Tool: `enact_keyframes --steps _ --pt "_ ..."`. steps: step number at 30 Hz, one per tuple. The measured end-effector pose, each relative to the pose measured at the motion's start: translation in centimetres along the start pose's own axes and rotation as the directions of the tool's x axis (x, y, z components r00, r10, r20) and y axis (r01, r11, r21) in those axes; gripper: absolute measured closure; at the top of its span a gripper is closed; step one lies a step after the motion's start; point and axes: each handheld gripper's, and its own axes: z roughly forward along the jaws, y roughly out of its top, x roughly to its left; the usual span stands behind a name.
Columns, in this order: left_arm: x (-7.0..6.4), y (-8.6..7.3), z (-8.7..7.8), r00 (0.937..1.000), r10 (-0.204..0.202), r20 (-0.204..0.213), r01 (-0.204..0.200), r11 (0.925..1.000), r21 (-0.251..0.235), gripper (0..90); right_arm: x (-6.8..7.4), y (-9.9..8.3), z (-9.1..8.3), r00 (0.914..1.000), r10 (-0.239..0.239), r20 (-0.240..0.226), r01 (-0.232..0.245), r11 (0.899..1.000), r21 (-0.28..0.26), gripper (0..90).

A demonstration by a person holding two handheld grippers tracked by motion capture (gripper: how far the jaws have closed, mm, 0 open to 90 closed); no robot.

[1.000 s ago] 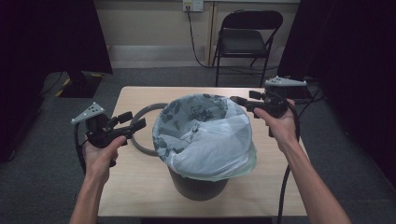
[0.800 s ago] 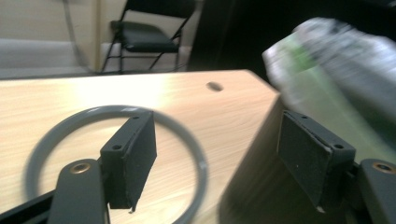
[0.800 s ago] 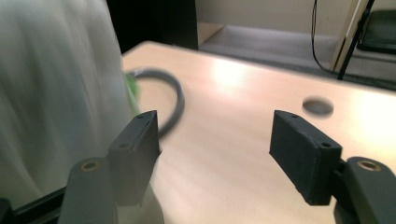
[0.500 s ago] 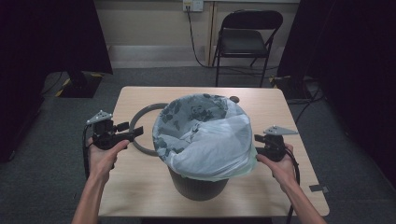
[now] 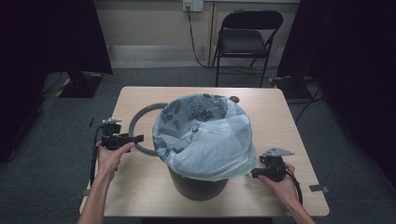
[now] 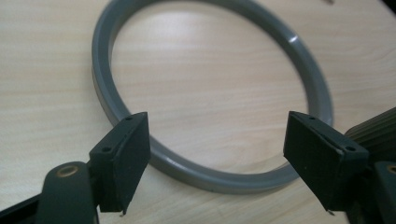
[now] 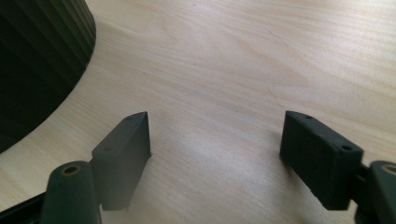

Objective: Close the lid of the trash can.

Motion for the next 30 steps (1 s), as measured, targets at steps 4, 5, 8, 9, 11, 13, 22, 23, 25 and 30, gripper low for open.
enact_keyframes --steps 4,5,8,9,11,13,22,23,25,30 --pt "0.4 -0.2 1.5 0.9983 -0.011 -0.058 0.014 0.9984 0.055 24.2 0.3 -0.1 0.2 0.999 -0.038 0.022 0.038 0.999 -0.007 22.4" --pt "0.6 -0.2 1.8 0.9973 -0.023 -0.07 0.028 0.9976 0.063 24.9 0.3 -0.1 0.2 0.9988 -0.042 0.027 0.042 0.999 -0.005 22.4" --pt "1.0 -0.2 2.5 0.9929 -0.044 -0.11 0.052 0.9959 0.074 26.6 0.5 -0.1 0.3 0.9981 -0.051 0.035 0.051 0.999 -0.002 22.2" --pt "1.2 -0.2 2.7 0.9916 -0.044 -0.122 0.055 0.9947 0.087 27.2 0.5 -0.1 0.3 0.9981 -0.051 0.035 0.051 0.999 -0.002 22.2" --pt "1.4 -0.2 3.2 0.9897 -0.066 -0.127 0.078 0.9928 0.091 28.1 0.5 -0.1 0.3 0.9981 -0.051 0.035 0.051 0.999 -0.003 22.2" --pt "1.3 -0.2 3.5 0.9876 -0.071 -0.14 0.082 0.994 0.073 29.5 0.5 -0.1 0.3 0.9981 -0.051 0.035 0.051 0.999 -0.003 22.2" --pt "1.1 -0.1 3.4 0.9638 -0.015 -0.266 0.041 0.9949 0.093 42.0 0.5 -0.1 0.3 0.9981 -0.051 0.035 0.051 0.999 -0.003 22.2" --pt "1.2 0.0 3.3 0.9623 -0.017 -0.272 0.045 0.9941 0.099 44.5 0.5 -0.1 0.3 0.998 -0.052 0.035 0.052 0.999 -0.003 22.2" --pt "1.3 0.0 3.2 0.9613 -0.013 -0.275 0.045 0.9927 0.112 45.7 0.5 -0.1 0.3 0.9981 -0.051 0.035 0.051 0.999 -0.003 22.2" --pt "1.9 0.1 2.6 0.9596 -0.054 -0.276 0.092 0.988 0.124 49.5 0.5 -0.1 0.3 0.9981 -0.051 0.034 0.051 0.999 -0.004 22.2"
